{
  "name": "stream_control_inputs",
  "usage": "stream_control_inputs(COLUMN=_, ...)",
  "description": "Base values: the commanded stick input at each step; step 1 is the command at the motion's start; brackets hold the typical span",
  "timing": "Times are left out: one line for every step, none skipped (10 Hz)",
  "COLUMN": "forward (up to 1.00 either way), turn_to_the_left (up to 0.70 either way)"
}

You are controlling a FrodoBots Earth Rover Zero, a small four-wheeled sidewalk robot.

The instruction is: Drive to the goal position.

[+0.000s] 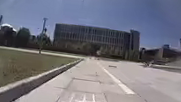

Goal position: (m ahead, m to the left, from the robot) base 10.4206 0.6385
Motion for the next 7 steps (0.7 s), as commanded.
stream_control_inputs(forward=0.7, turn_to_the_left=0.0)
stream_control_inputs(forward=0.7, turn_to_the_left=0.0)
stream_control_inputs(forward=0.7, turn_to_the_left=0.0)
stream_control_inputs(forward=0.7, turn_to_the_left=0.0)
stream_control_inputs(forward=0.7, turn_to_the_left=0.0)
stream_control_inputs(forward=0.7, turn_to_the_left=0.0)
stream_control_inputs(forward=0.7, turn_to_the_left=0.0)
